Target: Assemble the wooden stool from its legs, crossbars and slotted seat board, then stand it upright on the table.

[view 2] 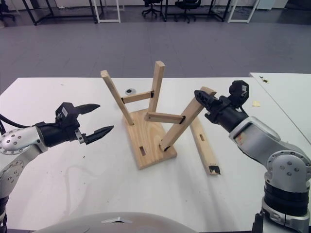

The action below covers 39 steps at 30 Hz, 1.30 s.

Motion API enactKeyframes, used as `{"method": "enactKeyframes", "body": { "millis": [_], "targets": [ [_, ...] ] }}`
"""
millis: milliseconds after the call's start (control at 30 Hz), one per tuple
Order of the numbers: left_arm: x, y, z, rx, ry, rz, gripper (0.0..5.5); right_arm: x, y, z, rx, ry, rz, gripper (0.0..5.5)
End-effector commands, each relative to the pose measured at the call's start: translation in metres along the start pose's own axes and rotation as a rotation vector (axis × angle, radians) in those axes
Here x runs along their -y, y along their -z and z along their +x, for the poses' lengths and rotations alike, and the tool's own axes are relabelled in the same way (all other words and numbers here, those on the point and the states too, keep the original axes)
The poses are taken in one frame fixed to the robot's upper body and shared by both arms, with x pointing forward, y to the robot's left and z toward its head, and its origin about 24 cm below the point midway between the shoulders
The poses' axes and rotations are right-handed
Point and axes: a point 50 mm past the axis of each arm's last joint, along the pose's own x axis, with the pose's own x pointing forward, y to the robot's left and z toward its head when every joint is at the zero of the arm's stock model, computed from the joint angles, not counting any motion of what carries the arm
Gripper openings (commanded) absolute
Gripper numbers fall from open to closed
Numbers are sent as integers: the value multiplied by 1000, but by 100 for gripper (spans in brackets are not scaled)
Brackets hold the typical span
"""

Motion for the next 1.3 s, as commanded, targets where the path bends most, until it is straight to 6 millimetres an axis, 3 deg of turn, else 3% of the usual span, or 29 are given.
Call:
{"method": "enactKeyframes", "body": {
  "millis": [33,167,567,933,1133,1300],
  "targets": [
    [-3,-1,2,-2,-28,1,469,4,15,0,-24,11,-101,104],
    [-3,-2,4,-2,-25,0,469,5,22,1,3,-3,-118,104],
    [3,4,9,-11,-11,-17,469,3,6,3,100,-44,-90,104],
    [6,6,11,-11,-4,-15,469,-5,57,-4,55,11,-159,104],
    [10,7,13,-20,6,-11,469,3,92,-12,-120,54,-293,104],
    [12,8,14,-29,7,-5,469,9,100,-9,-191,128,-255,104]
  ]
}}
